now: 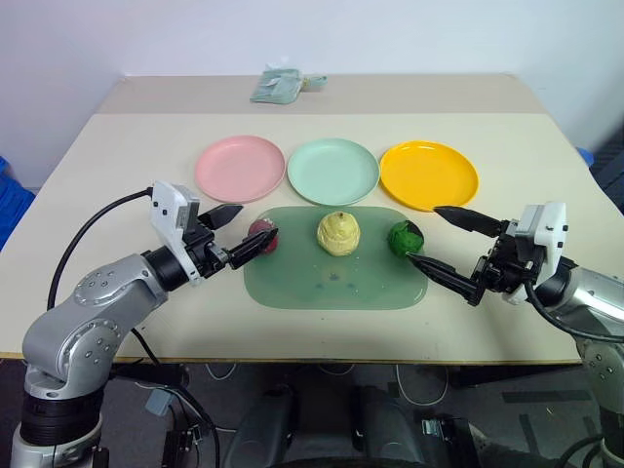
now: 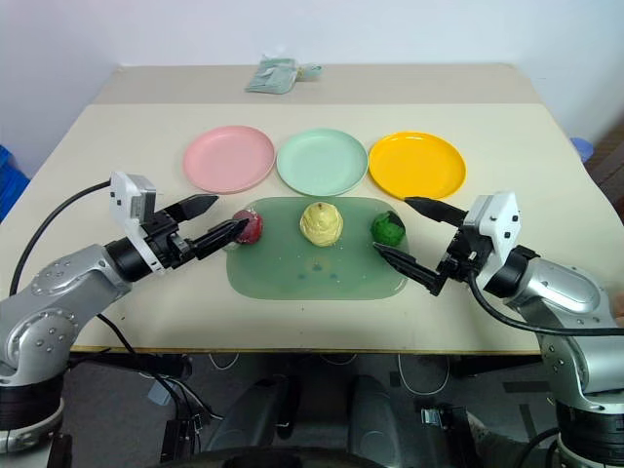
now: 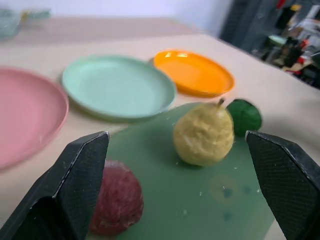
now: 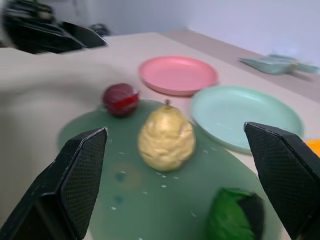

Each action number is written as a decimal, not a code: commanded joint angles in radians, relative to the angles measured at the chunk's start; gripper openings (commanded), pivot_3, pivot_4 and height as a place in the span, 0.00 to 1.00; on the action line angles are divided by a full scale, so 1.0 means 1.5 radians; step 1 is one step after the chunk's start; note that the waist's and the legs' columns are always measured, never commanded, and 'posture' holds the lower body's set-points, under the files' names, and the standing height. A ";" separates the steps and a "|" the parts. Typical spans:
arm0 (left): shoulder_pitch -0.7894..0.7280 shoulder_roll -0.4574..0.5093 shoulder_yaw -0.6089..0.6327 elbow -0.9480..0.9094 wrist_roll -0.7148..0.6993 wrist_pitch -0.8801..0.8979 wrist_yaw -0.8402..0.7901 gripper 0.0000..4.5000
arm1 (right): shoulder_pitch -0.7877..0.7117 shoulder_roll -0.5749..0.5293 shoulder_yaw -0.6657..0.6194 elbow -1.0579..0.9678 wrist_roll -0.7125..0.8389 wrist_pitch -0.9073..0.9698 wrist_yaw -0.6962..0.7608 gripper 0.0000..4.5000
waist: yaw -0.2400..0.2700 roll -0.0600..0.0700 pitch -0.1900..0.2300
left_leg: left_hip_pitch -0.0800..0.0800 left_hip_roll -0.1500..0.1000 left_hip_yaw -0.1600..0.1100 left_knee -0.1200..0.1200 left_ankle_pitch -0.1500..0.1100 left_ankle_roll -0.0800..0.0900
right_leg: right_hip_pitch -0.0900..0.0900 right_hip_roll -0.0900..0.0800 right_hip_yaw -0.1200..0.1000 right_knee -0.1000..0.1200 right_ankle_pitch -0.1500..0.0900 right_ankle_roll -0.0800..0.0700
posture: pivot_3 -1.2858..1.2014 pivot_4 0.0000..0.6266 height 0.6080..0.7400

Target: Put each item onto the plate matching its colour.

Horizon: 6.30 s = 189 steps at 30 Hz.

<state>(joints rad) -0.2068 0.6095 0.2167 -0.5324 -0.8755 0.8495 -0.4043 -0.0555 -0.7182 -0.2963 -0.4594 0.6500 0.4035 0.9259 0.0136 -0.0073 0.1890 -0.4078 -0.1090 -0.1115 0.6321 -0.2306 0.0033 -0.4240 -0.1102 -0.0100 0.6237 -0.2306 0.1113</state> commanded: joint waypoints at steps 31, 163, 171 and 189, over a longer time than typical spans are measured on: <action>-0.261 -0.017 -0.177 0.256 0.195 0.160 0.020 1.00 | -0.035 -0.003 0.031 0.038 -0.034 -0.092 0.048 0.99 | 0.000 0.000 0.000 | 0.001 0.000 0.000 0.001 0.001 -0.002 | -0.001 0.003 0.002 0.003 0.000 0.000 | 0.52 0.24 1.00; 0.118 0.052 0.018 -0.043 0.044 -0.277 -0.313 1.00 | -0.742 0.191 0.133 1.170 -0.386 -0.407 -0.291 0.57 | -0.025 0.000 0.000 | 0.000 0.002 0.003 -0.001 0.001 -0.003 | -0.004 0.006 0.005 0.003 0.005 -0.001 | 0.52 0.24 1.00; 0.120 0.054 0.016 -0.046 0.036 -0.276 -0.302 1.00 | -0.750 0.192 0.127 1.181 -0.417 -0.421 -0.314 1.00 | -0.023 0.000 0.000 | 0.000 0.002 0.003 -0.001 0.001 -0.003 | -0.004 0.006 0.005 0.003 0.005 -0.001 | 0.52 0.24 1.00; 0.097 0.067 -0.006 0.034 0.057 -0.298 -0.390 1.00 | -0.277 0.119 0.109 0.272 -0.175 -0.023 -0.077 1.00 | -0.019 0.002 0.001 | 0.001 0.002 0.003 0.000 0.001 -0.003 | -0.004 0.005 0.006 0.004 0.004 -0.003 | 0.52 0.24 1.00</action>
<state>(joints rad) -0.0503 0.6982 0.2062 -0.4811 -0.7944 0.4237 -0.9677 -0.4701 -0.5318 -0.1205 0.0460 0.3601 0.3377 0.8339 -0.0153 -0.0050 0.1898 -0.4064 -0.1055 -0.1077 0.6324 -0.2287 -0.0008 -0.4301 -0.1022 -0.0009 0.6289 -0.2250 0.1063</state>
